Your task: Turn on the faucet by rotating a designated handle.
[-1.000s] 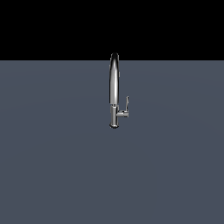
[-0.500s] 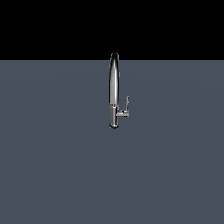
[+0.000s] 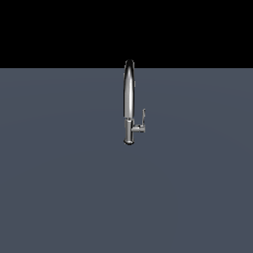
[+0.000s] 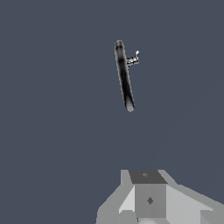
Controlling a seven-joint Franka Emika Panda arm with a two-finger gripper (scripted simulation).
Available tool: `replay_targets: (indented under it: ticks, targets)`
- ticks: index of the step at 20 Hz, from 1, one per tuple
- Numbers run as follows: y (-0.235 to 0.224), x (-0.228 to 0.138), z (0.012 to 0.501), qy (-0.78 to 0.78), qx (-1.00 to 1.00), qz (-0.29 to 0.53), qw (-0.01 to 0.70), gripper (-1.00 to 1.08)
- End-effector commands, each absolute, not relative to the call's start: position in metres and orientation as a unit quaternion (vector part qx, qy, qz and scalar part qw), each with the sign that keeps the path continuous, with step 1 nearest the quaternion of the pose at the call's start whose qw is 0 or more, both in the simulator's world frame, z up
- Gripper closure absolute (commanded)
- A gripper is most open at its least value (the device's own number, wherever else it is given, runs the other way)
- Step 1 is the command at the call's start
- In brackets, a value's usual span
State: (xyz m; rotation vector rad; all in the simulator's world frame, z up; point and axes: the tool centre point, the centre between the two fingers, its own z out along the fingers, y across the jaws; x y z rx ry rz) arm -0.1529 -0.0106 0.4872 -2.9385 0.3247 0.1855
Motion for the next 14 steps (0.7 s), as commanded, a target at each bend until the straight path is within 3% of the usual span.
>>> replay_targets:
  ticks: [1,14]
  targets:
    - [-0.013,-0.138,0.481,0.127,-0.983,0.080,0.107,1.08]
    - [-0.031,-0.067,0.441,0.216,-0.941,0.171,0.198,1.08]
